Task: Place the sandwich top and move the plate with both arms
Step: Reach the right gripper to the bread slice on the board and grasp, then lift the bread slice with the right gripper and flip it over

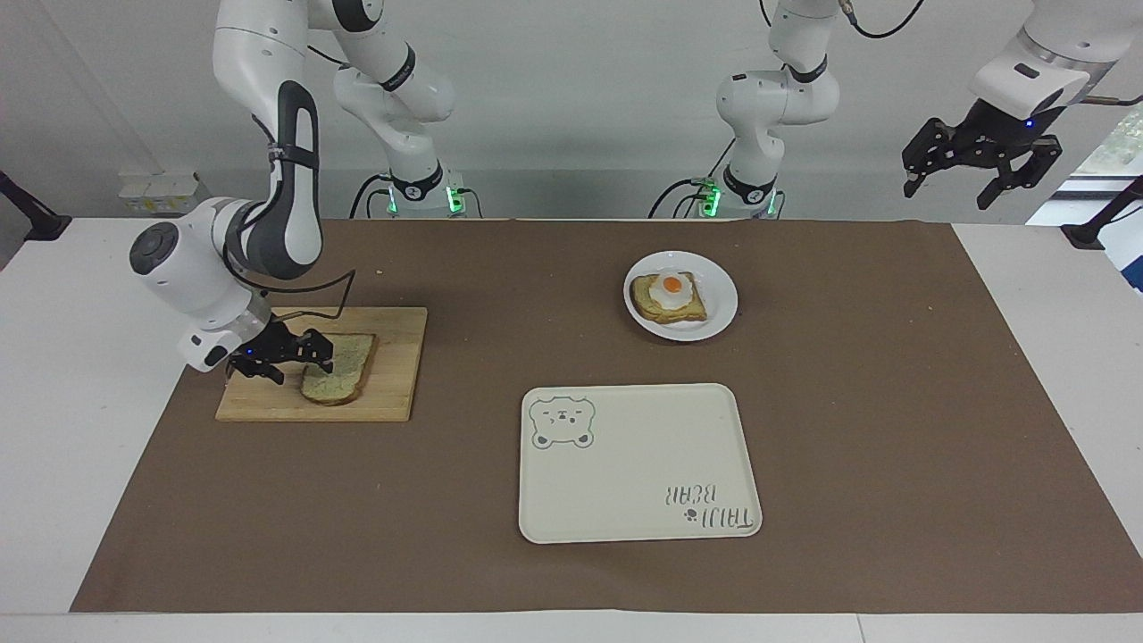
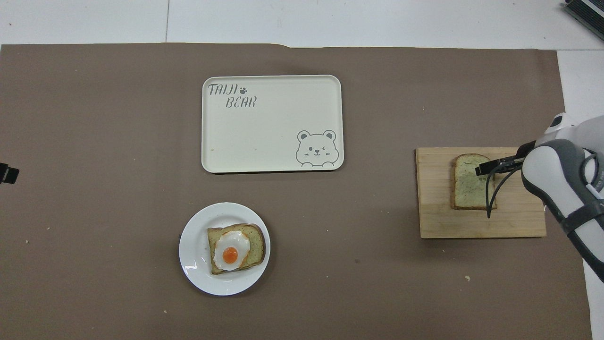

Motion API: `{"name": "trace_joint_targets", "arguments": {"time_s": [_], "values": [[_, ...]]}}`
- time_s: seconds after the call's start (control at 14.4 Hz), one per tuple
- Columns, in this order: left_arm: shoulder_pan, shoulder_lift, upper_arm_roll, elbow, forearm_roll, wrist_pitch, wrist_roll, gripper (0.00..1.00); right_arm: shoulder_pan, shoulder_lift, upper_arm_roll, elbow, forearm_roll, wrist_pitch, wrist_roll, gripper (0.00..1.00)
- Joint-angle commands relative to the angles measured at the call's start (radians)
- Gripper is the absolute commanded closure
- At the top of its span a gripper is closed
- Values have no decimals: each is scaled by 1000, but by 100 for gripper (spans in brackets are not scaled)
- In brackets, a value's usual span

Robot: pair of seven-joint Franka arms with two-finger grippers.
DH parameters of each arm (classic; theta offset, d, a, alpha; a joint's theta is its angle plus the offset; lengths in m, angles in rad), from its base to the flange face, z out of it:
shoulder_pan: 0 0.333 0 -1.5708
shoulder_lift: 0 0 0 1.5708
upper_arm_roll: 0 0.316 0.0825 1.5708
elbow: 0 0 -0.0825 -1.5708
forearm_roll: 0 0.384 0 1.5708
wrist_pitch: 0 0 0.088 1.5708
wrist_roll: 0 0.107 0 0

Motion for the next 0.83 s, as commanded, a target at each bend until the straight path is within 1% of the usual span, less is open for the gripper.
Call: {"name": "trace_joint_targets", "arguments": {"time_s": [0.0, 0.14, 0.21, 0.28, 0.35, 0.55, 0.76], "values": [[8, -28, -5, -32, 8, -3, 12, 0, -32, -17, 11, -54, 31, 30, -43, 23], [8, -28, -5, -32, 8, -1, 10, 0, -32, -17, 11, -57, 31, 38, -40, 33], [8, -28, -5, -32, 8, -1, 12, 0, -31, -17, 11, -57, 31, 36, -36, 45], [8, -28, -5, -32, 8, -1, 12, 0, -31, -18, 11, -59, 31, 35, -33, 79], [8, -28, -5, -32, 8, -1, 10, 0, -31, -18, 11, -60, 31, 33, -18, 100], [8, -28, -5, -32, 8, -3, 10, 0, -11, -18, 12, -62, 31, 28, 93, 100], [8, -28, -5, -32, 8, -1, 12, 0, 0, -8, 11, -43, 14, 21, 96, 100]]}}
